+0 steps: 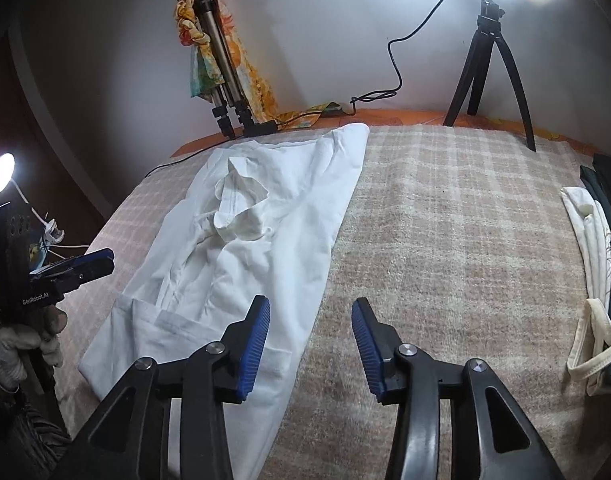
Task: Fold small clothes
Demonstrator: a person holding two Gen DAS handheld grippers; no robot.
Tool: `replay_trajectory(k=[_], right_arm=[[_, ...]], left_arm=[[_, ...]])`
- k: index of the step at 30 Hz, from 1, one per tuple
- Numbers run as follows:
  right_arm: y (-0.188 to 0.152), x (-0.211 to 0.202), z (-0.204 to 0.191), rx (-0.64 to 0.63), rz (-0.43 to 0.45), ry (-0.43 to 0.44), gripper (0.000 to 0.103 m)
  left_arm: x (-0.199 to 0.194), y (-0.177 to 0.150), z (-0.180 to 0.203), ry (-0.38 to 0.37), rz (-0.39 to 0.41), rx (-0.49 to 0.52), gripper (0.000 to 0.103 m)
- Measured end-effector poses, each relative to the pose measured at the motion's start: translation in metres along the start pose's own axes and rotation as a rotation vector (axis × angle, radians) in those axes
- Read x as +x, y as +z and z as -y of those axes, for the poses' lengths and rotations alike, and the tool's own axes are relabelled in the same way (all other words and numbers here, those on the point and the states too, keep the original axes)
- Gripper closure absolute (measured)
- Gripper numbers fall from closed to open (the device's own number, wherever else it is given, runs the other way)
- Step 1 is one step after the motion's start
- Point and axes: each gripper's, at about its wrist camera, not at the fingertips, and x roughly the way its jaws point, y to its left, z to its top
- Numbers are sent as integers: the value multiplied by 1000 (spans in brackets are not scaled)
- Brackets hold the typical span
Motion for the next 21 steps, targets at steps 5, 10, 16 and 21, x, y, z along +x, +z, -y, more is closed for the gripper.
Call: replay_trajectory(k=[5,10,16,21], right_arm=[[28,23,14,36,-17,60,59],[61,44,39,99,-19,118,62],[94,77,66,167,-29,167,62],[116,101,78,175,-39,190,64]], left_arm=[[28,23,-27,-16,-22,-51,55],[59,45,-52,-60,-47,-113,55],[92,74,-74,-87,-53,-177,55],[114,92,-82,-85,-58,-188,55]])
